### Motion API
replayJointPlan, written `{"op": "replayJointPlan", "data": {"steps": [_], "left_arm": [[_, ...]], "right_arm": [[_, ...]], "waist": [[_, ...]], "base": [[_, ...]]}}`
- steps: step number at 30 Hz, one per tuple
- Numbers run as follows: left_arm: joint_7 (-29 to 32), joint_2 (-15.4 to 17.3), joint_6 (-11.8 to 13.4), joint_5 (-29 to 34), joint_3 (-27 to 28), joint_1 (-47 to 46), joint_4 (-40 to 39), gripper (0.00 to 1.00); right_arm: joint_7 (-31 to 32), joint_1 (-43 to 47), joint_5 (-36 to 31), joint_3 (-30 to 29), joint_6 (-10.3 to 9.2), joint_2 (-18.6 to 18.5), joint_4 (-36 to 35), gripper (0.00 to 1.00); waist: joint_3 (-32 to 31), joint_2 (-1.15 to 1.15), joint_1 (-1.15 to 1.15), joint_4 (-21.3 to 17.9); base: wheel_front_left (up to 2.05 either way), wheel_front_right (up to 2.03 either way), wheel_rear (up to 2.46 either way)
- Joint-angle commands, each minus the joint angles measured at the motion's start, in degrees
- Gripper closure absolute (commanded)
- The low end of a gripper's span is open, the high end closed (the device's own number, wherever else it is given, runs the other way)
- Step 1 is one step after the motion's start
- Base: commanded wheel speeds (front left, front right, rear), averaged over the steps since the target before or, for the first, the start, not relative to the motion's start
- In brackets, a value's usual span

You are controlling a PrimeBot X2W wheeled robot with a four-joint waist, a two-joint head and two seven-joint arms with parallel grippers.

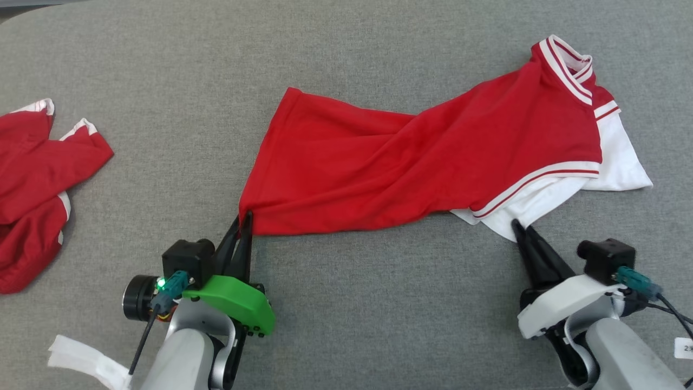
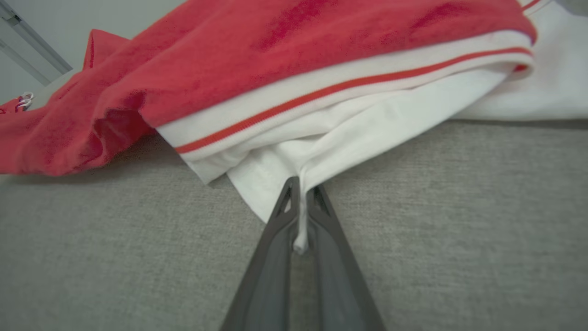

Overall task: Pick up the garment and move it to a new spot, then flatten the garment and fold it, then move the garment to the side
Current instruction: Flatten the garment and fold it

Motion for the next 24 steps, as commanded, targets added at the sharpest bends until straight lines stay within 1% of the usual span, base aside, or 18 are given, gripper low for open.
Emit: {"op": "replayJointPlan", "data": {"steps": [1,3,5,7,11,14,18,21,24], "left_arm": [[-1.64,0.35,0.14,0.14,0.54,-0.93,-0.80,1.00],[-3.75,0.70,0.45,-0.02,1.23,-1.05,-2.16,1.00],[-6.39,1.16,1.11,0.35,2.28,-1.43,-4.79,1.00],[-7.52,1.76,1.49,0.51,2.97,-1.14,-7.33,1.00],[-8.41,3.68,2.16,1.62,4.34,-1.66,-14.14,1.00],[-8.12,4.91,2.48,2.45,4.76,-3.08,-19.84,1.00],[-6.70,6.60,2.57,3.94,5.18,-6.60,-27.43,1.00],[-4.77,8.00,2.32,5.05,5.67,-10.81,-32.82,1.00],[-2.56,9.19,1.96,5.60,6.28,-15.04,-36.86,1.00]], "right_arm": [[-0.52,0.68,0.25,-1.40,-0.05,-1.21,-1.42,1.00],[-0.78,1.11,-0.57,-3.95,-0.05,-2.14,-5.05,1.00],[-0.76,1.92,-1.85,-7.84,-0.04,-2.72,-11.08,1.00],[-0.78,2.72,-3.22,-11.28,-0.05,-3.55,-16.52,1.00],[-0.81,1.69,-6.17,-16.37,-0.04,-5.39,-25.88,1.00],[-0.81,0.02,-7.73,-19.96,-0.05,-6.97,-31.41,1.00],[0.00,-3.36,-9.38,-23.64,-0.05,-10.13,-37.56,1.00],[1.78,-7.34,-9.78,-26.86,-0.06,-13.65,-41.65,1.00],[3.76,-11.30,-9.48,-29.19,-0.05,-16.75,-44.16,1.00]], "waist": [[-0.98,0.00,0.00,0.04],[-2.08,0.00,0.00,-0.26],[-3.43,0.00,0.00,-0.81],[-4.69,0.00,0.00,-1.40],[-6.90,0.00,0.00,-2.39],[-8.31,0.00,0.00,-2.56],[-10.30,0.00,0.00,-2.55],[-11.85,0.00,0.00,-2.41],[-13.13,0.00,0.00,-2.36]], "base": [[0.00,0.00,0.00],[0.00,0.00,0.00],[0.00,0.00,0.00],[0.00,0.00,0.00],[0.00,0.00,0.00],[0.00,0.00,0.00],[0.00,0.00,0.00],[0.00,0.00,0.00],[0.00,0.00,0.00]]}}
